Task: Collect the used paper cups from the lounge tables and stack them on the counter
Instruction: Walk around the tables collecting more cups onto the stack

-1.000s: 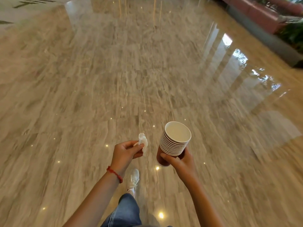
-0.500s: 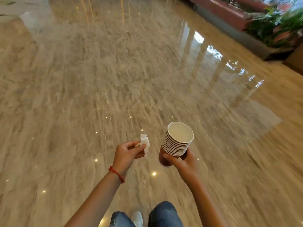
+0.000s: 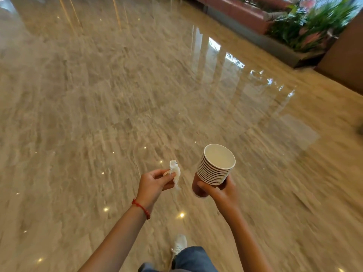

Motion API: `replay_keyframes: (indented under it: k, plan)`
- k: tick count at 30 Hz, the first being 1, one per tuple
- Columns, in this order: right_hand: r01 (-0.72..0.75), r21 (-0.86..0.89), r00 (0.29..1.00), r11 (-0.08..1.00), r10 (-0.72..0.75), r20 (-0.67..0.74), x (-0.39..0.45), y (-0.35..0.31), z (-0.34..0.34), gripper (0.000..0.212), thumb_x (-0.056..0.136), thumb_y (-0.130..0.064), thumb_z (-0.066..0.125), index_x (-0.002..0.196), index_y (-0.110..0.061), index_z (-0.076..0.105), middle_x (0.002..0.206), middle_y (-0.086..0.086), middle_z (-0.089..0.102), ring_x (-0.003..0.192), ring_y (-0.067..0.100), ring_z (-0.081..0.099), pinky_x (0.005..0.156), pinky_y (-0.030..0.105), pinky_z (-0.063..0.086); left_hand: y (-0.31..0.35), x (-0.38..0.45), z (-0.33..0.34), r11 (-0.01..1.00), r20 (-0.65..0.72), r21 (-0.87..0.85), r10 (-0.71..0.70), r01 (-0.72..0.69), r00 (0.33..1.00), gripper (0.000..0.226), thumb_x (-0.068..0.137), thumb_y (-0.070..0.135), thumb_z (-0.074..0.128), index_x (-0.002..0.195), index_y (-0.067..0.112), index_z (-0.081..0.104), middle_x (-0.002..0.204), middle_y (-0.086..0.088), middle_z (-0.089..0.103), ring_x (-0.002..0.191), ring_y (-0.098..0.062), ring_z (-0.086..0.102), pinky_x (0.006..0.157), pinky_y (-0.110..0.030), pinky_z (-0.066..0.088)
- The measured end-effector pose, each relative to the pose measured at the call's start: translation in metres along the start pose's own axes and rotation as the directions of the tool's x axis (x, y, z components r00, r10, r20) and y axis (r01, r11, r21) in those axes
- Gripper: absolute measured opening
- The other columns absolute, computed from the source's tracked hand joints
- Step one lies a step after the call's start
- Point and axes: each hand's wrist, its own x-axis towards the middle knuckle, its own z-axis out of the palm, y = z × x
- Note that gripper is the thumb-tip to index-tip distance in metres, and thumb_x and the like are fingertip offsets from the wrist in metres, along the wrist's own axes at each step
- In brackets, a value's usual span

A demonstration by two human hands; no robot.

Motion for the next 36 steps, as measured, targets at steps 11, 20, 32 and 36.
replay_keyframes:
  k: [11, 20, 32, 36]
  plan:
    - [-0.066, 0.054, 0.982, 0.996, 0.074, -0.173, 0.098, -0.011, -0.027, 0.063, 0.051, -0.043, 0.082, 0.106, -0.026, 0.057, 0.097, -0.020, 0.069, 0.089, -0.001, 0.064, 0.068, 0.011, 0.049, 0.048, 0.112, 0.081, 0.996, 0.168, 0.073, -0.071, 0.059, 0.983, 0.011, 0.076, 0.008, 0.071, 0.087, 0.008, 0.071, 0.077, -0.008, 0.074, 0.072, -0.018, 0.072, 0.062, -0.021, 0.056]
    - [-0.140, 0.086, 0.872, 0.986, 0.164, -0.461, 0.159, -0.012, -0.037, 0.053, 0.060, -0.018, 0.086, 0.101, -0.031, 0.055, 0.094, -0.015, 0.067, 0.089, -0.002, 0.063, 0.068, 0.013, 0.050, 0.084, 0.202, 0.149, 0.979, 0.469, 0.200, -0.136, 0.045, 0.873, 0.003, 0.075, 0.013, 0.071, 0.078, 0.013, 0.072, 0.072, -0.005, 0.074, 0.068, -0.014, 0.070, 0.060, -0.020, 0.055]
    - [-0.141, 0.157, 0.619, 0.978, 0.210, -0.757, 0.204, -0.008, -0.046, 0.053, 0.060, -0.011, 0.086, 0.099, -0.030, 0.055, 0.092, -0.012, 0.069, 0.089, 0.003, 0.064, 0.072, 0.022, 0.054, 0.109, 0.279, 0.221, 0.938, 0.682, 0.345, -0.225, -0.035, 0.696, 0.008, 0.080, 0.008, 0.067, 0.084, 0.003, 0.072, 0.075, -0.010, 0.071, 0.067, -0.015, 0.067, 0.062, -0.020, 0.056]
    - [-0.132, 0.173, 0.577, 0.976, 0.217, -0.787, 0.220, -0.004, -0.065, 0.054, 0.060, -0.013, 0.085, 0.104, -0.026, 0.056, 0.095, -0.010, 0.069, 0.090, 0.005, 0.065, 0.072, 0.022, 0.054, 0.108, 0.293, 0.252, 0.930, 0.709, 0.365, -0.249, -0.040, 0.660, 0.006, 0.081, 0.008, 0.066, 0.082, 0.005, 0.072, 0.076, -0.011, 0.071, 0.067, -0.014, 0.068, 0.061, -0.019, 0.055]
